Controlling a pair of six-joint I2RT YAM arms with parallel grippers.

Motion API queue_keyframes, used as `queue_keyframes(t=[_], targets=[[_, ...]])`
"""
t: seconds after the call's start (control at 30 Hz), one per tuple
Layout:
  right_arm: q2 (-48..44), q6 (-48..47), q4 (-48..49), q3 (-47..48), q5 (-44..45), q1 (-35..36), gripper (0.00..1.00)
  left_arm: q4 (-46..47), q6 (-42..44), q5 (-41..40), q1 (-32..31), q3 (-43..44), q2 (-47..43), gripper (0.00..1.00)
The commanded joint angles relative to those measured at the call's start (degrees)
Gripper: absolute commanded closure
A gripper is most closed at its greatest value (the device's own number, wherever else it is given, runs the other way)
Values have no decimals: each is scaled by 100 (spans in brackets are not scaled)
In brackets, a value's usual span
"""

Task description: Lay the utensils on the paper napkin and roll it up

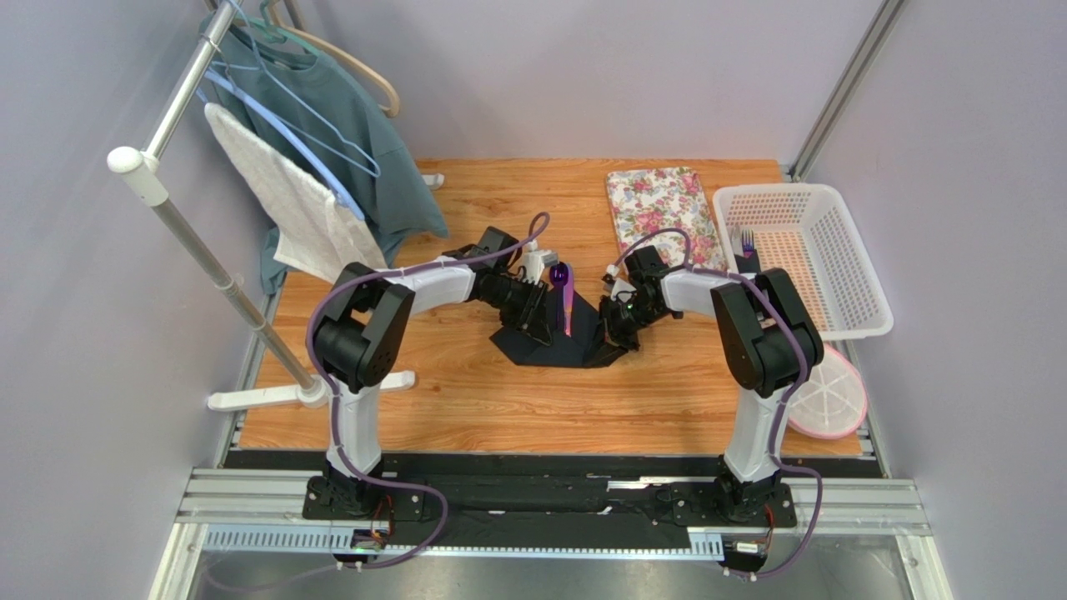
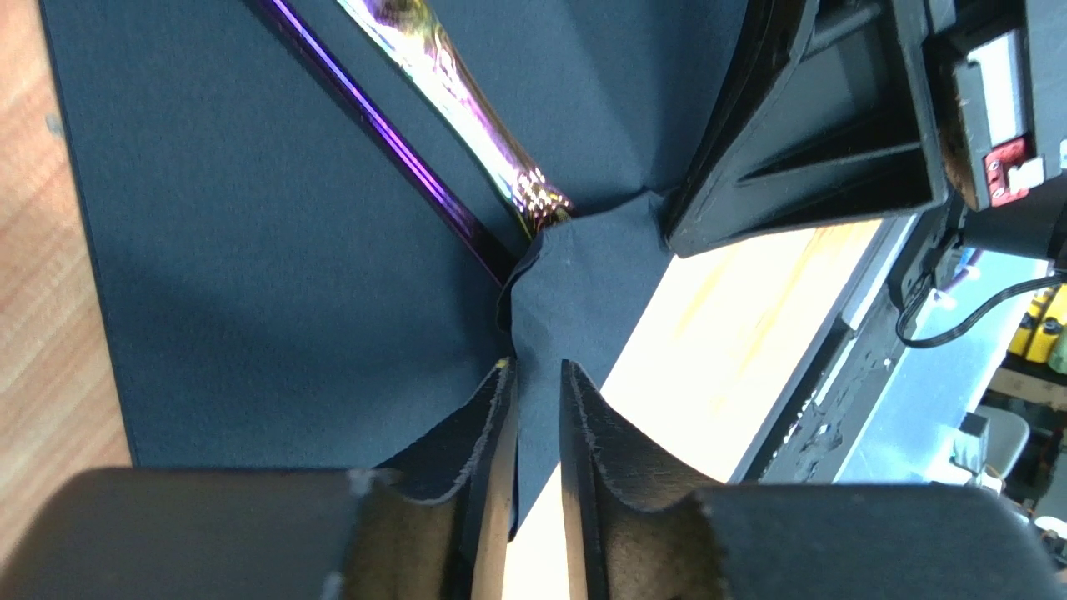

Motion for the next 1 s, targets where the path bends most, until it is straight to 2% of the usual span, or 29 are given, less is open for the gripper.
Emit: queue_keyframes(t=[0.0,0.23,0.4,0.63,0.97], targets=[[-197,-65,86,-28,287,67,97,182,-64,214,-13,276,74,76],[-347,-56,148,-28,76,119,85,287,-125,179,-13,311,109,91],[-426,-30,200,-11,-47,163,80,313,-152,170,-13,338,145,95],[-356,75,297,51,-179,190,82,322,-160,108,-13,347,215,98],[-75,67,227,130,102,269,91,296,-187,38,-13,487,329,97]])
